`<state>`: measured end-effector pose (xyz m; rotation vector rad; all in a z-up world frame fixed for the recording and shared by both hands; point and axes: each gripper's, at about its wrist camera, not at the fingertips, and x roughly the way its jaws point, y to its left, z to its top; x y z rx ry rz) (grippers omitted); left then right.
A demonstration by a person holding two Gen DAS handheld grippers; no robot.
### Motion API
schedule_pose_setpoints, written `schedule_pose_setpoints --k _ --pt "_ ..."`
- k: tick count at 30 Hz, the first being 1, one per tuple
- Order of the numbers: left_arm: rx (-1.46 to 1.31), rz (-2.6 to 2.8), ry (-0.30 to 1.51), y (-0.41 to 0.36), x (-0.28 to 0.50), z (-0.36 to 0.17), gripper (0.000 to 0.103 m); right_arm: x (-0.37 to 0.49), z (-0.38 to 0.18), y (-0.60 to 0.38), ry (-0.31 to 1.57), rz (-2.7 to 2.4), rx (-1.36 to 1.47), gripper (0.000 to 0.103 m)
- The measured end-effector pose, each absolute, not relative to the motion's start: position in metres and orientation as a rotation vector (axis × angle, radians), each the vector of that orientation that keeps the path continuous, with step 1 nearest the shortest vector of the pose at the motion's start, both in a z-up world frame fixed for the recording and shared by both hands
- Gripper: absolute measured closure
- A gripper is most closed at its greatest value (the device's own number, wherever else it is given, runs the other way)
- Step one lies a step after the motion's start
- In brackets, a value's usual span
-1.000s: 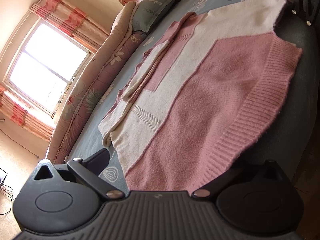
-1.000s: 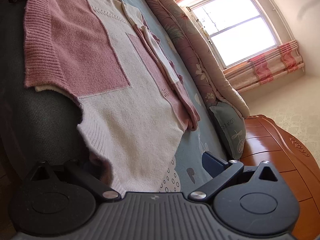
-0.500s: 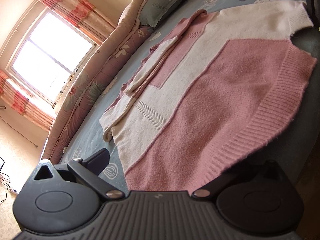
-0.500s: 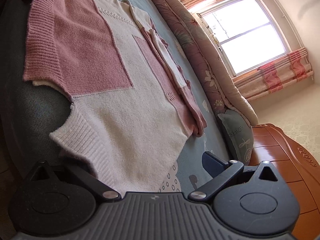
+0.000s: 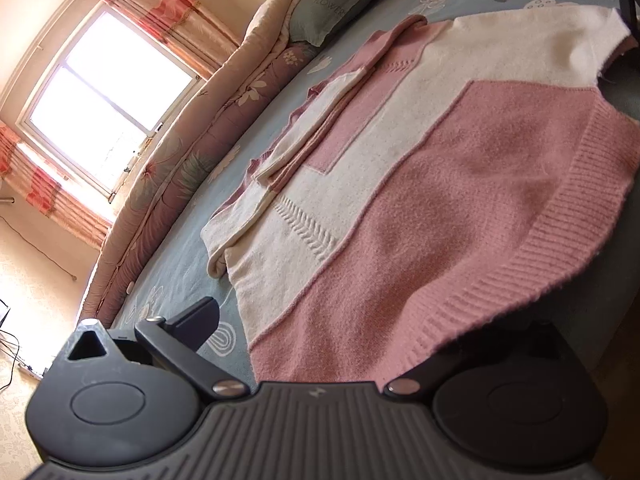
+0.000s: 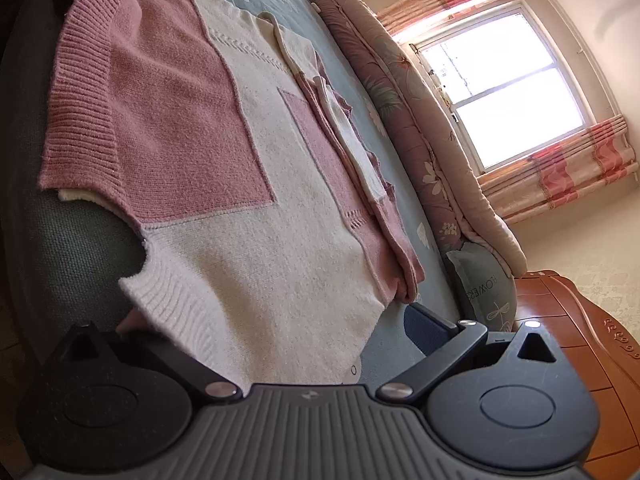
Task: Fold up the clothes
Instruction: 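Lower both open tools onto the pink ribbed hem edge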
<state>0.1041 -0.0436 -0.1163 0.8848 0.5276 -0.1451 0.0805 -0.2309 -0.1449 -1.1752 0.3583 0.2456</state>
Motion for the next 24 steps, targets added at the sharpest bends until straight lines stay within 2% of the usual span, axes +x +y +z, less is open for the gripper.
schedule_pose_setpoints --k 11,24 --pt "0.991 -0.162 0.493 -0.048 0.106 -0.119 0.000 0.091 -0.142 -0.229 0.379 0.237 -1.140 0.000" --pt "1.070 -0.088 0.411 -0.049 0.108 -0.121 0.000 0.089 -0.151 -0.217 0.198 0.050 -1.264 0.000"
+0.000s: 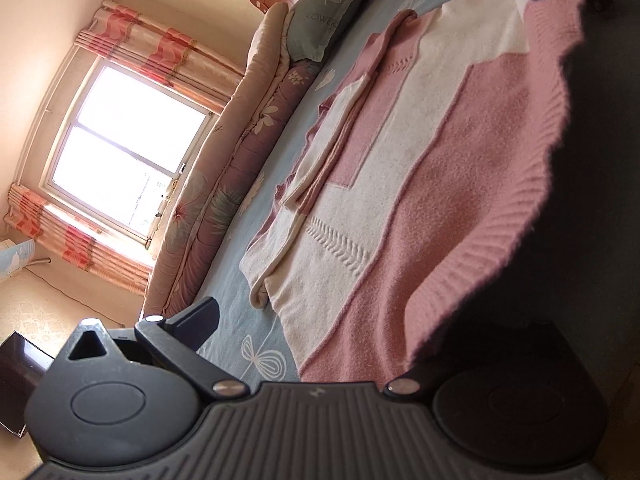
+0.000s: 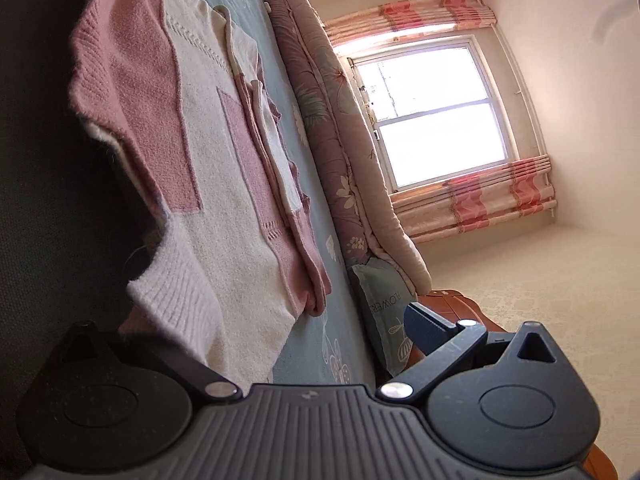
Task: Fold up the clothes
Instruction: 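Lower both open tools onto the pink ribbed hem edge, then grasp the ribbed hem with both tools and fold it over toward the collar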
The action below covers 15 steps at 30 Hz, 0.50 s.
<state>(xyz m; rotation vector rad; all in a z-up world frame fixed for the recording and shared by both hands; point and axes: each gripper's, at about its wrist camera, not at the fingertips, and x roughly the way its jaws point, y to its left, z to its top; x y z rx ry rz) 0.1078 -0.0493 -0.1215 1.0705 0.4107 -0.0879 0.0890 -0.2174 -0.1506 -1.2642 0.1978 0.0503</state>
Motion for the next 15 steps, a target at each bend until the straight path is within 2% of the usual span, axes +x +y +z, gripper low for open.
schedule_pose_setpoints --k 15 --pt "1.034 0.012 0.348 -0.049 0.173 -0.092 0.000 0.154 -0.128 -0.219 0.130 -0.081 -1.243 0.000"
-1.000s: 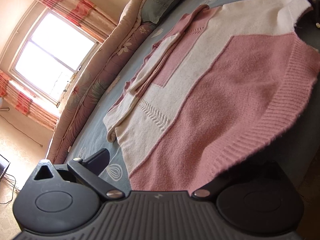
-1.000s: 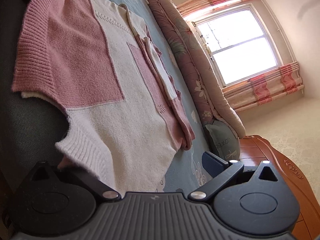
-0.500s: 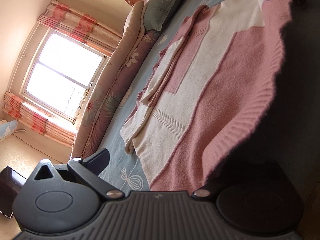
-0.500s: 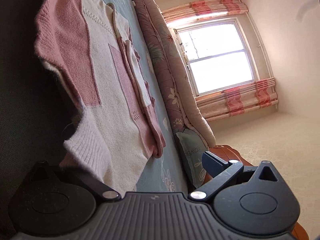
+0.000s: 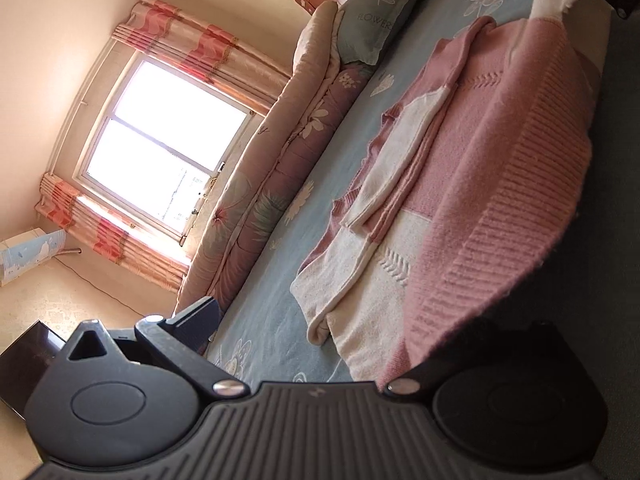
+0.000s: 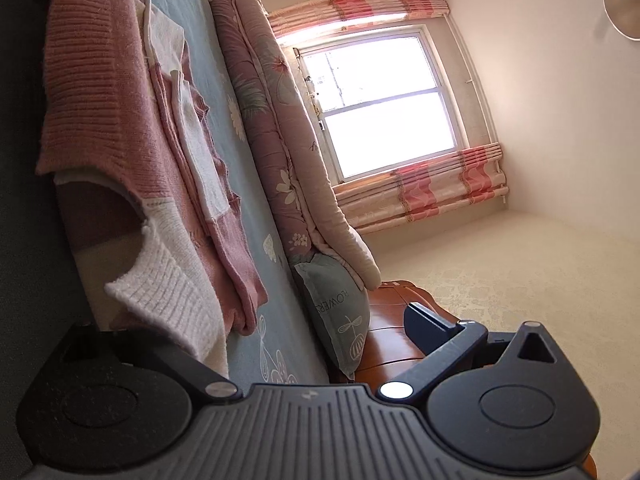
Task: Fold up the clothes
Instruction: 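Grasp the ribbed hem with both tools and fold it over toward the collar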
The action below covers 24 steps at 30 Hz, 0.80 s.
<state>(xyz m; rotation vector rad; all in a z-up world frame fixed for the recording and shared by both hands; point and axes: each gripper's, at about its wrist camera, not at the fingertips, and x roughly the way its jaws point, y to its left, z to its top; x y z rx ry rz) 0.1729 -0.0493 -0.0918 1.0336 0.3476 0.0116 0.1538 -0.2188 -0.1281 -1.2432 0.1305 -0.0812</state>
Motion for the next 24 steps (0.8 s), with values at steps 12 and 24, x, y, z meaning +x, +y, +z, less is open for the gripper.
schedule_pose_setpoints --k 12,24 --pt "1.045 0.010 0.325 -0.042 0.243 -0.078 0.000 0.227 -0.115 -0.220 0.136 -0.092 -1.235 0.000" --pt "1.038 0.004 0.323 -0.031 0.334 -0.075 0.000 0.331 -0.107 -0.220 0.129 -0.115 -1.221 0.000"
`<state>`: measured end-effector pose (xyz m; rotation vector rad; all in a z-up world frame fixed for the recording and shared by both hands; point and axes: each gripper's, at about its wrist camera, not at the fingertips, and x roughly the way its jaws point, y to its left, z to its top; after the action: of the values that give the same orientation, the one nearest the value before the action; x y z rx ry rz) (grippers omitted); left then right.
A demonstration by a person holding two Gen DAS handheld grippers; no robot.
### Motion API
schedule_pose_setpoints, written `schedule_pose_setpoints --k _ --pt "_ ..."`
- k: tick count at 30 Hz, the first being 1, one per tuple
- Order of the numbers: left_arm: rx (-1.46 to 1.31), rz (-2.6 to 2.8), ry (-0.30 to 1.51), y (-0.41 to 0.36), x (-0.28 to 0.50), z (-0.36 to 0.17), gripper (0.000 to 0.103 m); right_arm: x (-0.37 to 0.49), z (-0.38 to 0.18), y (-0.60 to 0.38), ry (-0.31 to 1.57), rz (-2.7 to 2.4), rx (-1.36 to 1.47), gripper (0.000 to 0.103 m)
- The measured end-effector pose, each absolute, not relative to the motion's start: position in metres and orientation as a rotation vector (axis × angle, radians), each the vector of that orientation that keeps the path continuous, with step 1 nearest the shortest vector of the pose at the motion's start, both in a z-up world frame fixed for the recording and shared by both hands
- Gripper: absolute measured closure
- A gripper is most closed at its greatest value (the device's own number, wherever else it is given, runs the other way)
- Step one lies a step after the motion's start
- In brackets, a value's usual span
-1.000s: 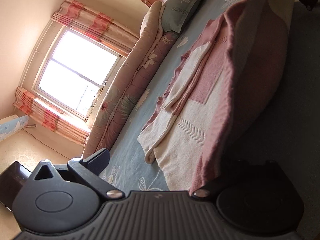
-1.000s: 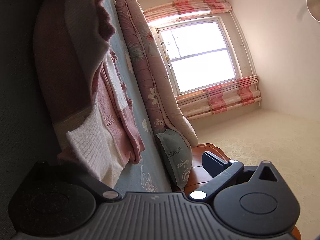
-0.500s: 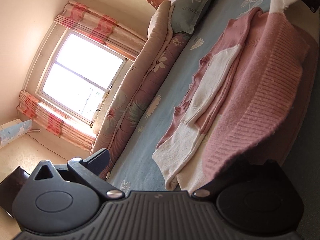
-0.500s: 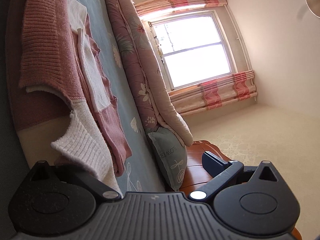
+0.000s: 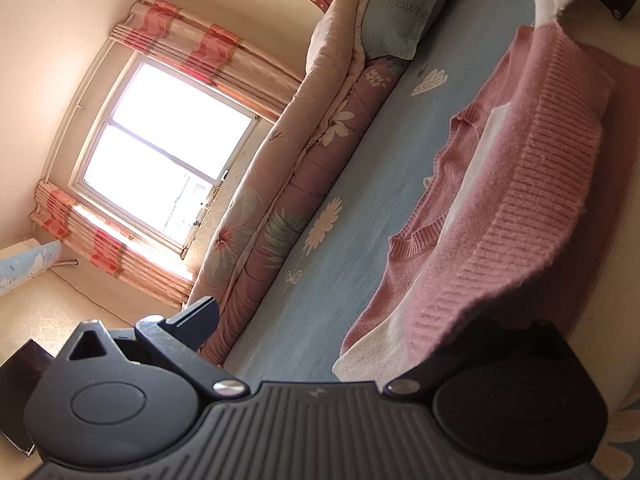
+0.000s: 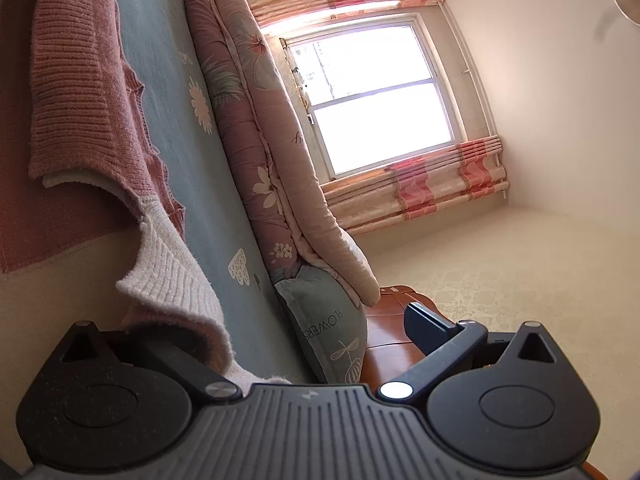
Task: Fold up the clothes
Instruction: 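Grasp the ribbed hem with both tools and fold it over toward the collar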
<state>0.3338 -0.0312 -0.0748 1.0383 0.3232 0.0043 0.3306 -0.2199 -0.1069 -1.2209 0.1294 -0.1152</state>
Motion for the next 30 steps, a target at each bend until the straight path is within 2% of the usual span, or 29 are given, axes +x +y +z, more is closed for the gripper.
schedule_pose_setpoints --k 11,16,21,25,30 --pt "0.988 -0.080 0.458 -0.020 0.395 -0.109 0.000 0.406 -0.136 -0.216 0.236 -0.063 -1.205 0.000" --pt "0.905 -0.096 0.515 -0.011 0.397 -0.117 0.001 0.400 -0.132 -0.222 0.267 -0.040 -1.136 0.000" --pt "0.834 -0.160 0.519 -0.002 0.378 -0.093 0.001 0.393 -0.127 -0.228 0.297 -0.016 -1.063 0.000" --pt "0.767 -0.138 0.546 0.001 0.403 -0.088 0.001 0.386 -0.123 -0.231 0.321 0.002 -1.002 0.000" --pt "0.518 -0.176 0.684 0.023 0.449 -0.079 0.001 0.372 -0.113 -0.232 0.353 0.020 -0.914 0.000"
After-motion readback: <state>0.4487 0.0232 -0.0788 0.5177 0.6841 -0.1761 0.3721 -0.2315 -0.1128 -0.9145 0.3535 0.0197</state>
